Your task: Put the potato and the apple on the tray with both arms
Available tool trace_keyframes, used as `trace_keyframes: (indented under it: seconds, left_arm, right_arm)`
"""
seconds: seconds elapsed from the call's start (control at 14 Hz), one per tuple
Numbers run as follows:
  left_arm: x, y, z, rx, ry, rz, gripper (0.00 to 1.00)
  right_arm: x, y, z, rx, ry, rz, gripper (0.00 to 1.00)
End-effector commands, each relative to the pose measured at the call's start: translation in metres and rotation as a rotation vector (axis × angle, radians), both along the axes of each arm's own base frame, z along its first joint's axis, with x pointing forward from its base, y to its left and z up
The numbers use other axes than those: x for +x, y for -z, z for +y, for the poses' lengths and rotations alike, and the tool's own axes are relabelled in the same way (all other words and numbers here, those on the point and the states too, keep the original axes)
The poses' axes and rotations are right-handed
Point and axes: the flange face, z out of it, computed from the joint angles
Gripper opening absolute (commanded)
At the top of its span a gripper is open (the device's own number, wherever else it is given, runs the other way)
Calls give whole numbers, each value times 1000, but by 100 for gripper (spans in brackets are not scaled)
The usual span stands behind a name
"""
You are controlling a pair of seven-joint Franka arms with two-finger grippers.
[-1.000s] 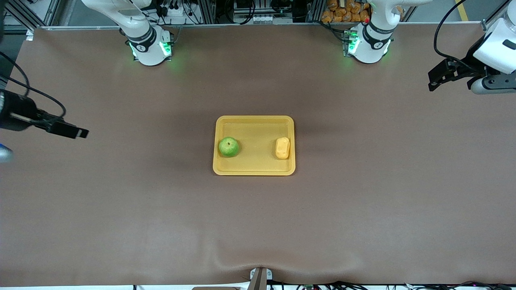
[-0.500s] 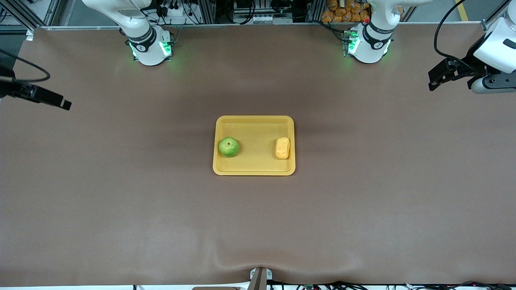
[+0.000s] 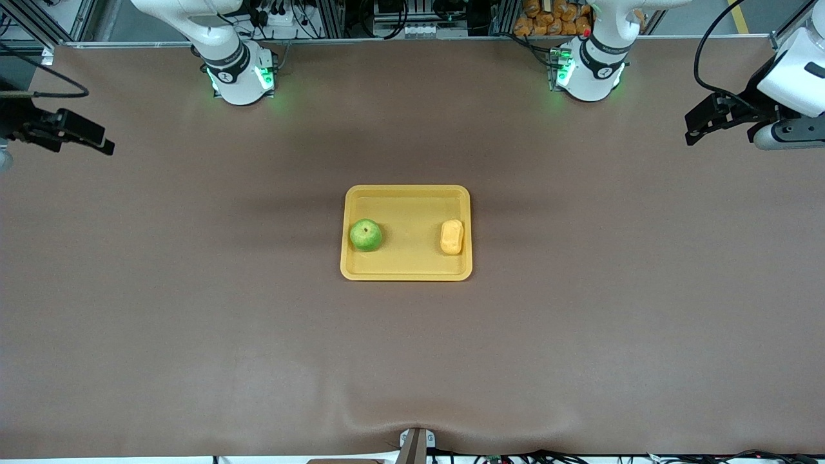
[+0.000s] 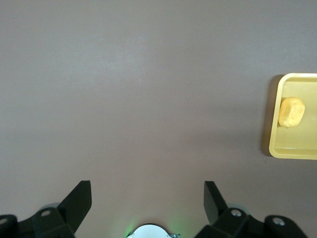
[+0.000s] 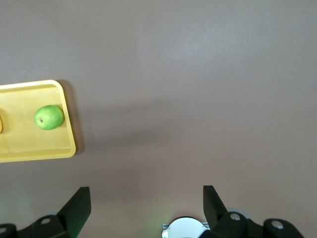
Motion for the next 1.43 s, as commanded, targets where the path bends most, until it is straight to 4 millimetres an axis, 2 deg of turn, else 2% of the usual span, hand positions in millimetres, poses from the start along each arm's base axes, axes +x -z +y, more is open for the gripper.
trace_keyframes:
  seconds: [0.0, 0.29, 0.5, 0.93, 1.36]
  left_arm:
    - [-10, -8, 1, -14, 30, 2, 100]
    - [-10, -7, 4, -25, 22, 10, 100]
    - [-11, -5, 7, -44, 11, 34, 100]
    - [-10, -5, 17, -43, -18, 48, 100]
    - [-9, -7, 17, -43, -24, 46, 100]
  right_arm:
    - [-30, -2, -1, -19, -49, -35, 100]
    - [-25, -19, -8, -71, -68, -77, 100]
    - [-13, -32, -12, -76, -111, -107, 100]
    - [3, -27, -15, -68, -101, -104, 100]
    - [4, -32, -17, -77, -176, -121, 100]
